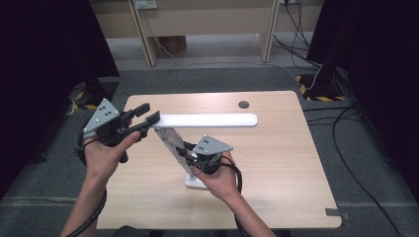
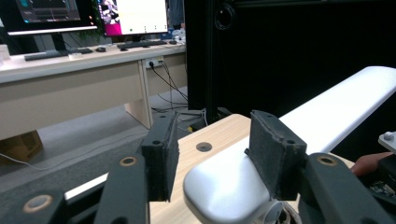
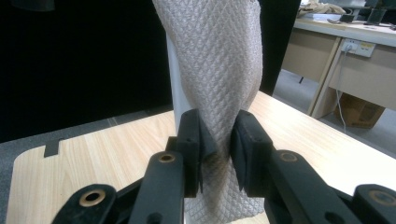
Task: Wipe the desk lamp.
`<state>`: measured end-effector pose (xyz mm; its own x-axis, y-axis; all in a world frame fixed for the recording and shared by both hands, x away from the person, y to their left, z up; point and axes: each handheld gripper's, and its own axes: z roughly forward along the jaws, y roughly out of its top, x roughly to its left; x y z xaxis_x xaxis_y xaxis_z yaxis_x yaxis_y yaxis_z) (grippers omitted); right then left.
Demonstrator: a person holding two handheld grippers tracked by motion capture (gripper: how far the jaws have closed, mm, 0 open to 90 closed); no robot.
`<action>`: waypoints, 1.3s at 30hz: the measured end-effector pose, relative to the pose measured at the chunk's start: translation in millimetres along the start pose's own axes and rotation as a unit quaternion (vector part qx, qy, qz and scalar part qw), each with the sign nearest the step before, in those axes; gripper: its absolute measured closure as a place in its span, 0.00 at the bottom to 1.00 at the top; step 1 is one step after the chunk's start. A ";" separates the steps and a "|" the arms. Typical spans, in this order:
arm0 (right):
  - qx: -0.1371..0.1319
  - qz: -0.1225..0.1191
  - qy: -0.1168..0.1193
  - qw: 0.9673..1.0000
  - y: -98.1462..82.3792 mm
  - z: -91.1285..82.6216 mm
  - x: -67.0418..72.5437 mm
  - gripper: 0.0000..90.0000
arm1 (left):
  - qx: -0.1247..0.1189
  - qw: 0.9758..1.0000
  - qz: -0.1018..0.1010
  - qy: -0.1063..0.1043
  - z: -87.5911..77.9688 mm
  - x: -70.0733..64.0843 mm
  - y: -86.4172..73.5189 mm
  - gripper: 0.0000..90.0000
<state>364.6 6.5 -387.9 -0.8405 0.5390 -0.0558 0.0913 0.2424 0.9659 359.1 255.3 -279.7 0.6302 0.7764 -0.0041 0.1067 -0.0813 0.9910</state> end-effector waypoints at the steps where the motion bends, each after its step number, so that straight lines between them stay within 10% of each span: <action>1: 0.002 0.003 0.000 1.000 -0.1 -0.2 0.6 0.83 | -0.001 1.000 -0.002 0.001 -0.2 -0.2 -0.3 0.60; 21: -0.007 0.001 0.006 1.000 2.4 1.5 2.2 0.83 | -0.031 0.998 -0.046 -0.005 -14.9 4.4 -4.8 0.66; 25: -0.004 0.001 0.007 1.000 3.5 -0.4 0.7 0.82 | -0.027 0.999 -0.046 -0.013 -34.9 -4.4 -33.2 0.63; 30: -0.004 -0.006 0.008 1.000 5.4 -2.8 -1.5 0.82 | -0.013 0.994 -0.106 -0.013 -56.6 -4.4 -94.0 0.65; 34: -0.001 0.000 0.008 1.000 4.7 -2.8 -1.9 0.81 | 0.071 0.991 -0.110 -0.015 -46.7 -8.4 -136.2 0.65; 39: -0.005 -0.002 0.004 1.000 4.2 -1.7 -0.6 0.82 | 0.177 0.979 -0.090 -0.043 3.6 -8.2 -183.1 0.73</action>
<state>364.6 5.8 -383.4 -0.8448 0.5319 -0.0581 0.0823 0.2365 0.9681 337.2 261.6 -461.6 0.6369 0.7442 -0.2011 0.4724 -0.1707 0.8647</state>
